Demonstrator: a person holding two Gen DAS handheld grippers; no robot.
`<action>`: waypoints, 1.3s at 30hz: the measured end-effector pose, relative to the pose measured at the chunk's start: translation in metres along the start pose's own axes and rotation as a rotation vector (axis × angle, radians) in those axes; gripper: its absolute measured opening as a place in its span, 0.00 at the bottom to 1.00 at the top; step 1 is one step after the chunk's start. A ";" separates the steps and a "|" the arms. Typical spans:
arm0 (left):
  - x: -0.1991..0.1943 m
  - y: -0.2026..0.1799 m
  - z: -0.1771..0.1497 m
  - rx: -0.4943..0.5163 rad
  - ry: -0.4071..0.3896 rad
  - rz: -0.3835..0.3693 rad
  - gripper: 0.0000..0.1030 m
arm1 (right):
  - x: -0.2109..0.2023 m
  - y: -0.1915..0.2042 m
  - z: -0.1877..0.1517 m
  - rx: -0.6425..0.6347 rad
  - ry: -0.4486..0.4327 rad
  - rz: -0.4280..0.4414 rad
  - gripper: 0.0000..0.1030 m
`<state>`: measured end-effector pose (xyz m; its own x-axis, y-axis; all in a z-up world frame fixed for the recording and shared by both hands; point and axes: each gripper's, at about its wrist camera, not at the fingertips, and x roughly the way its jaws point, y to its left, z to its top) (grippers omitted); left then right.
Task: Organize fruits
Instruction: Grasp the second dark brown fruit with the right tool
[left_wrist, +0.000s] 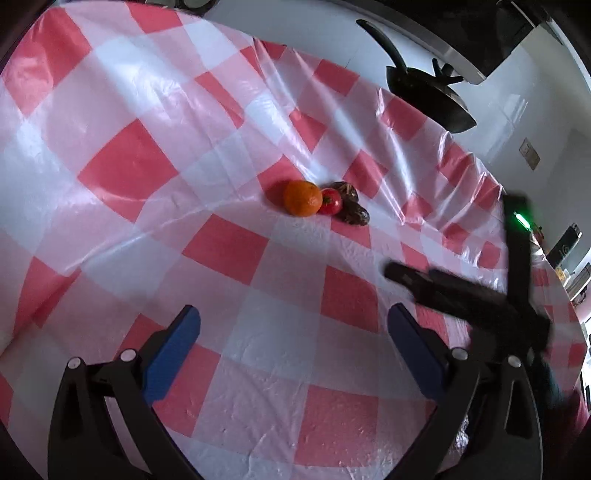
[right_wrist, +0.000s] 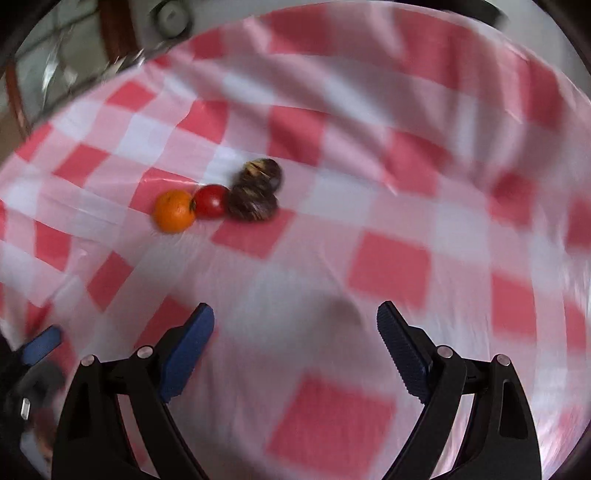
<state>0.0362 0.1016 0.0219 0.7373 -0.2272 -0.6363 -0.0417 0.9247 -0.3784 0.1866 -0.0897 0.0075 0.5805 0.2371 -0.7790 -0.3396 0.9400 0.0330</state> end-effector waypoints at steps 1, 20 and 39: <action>-0.001 0.001 0.001 -0.009 -0.004 -0.003 0.99 | 0.011 0.004 0.010 -0.019 0.018 0.006 0.80; -0.003 0.005 0.002 -0.033 -0.021 -0.001 0.99 | 0.005 -0.003 0.009 0.080 -0.052 0.059 0.38; 0.099 -0.042 0.068 0.090 0.098 0.179 0.96 | -0.033 -0.079 -0.028 0.406 -0.205 0.226 0.38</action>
<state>0.1569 0.0614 0.0209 0.6543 -0.0815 -0.7519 -0.1027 0.9754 -0.1951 0.1734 -0.1790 0.0133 0.6731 0.4507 -0.5864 -0.1818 0.8694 0.4594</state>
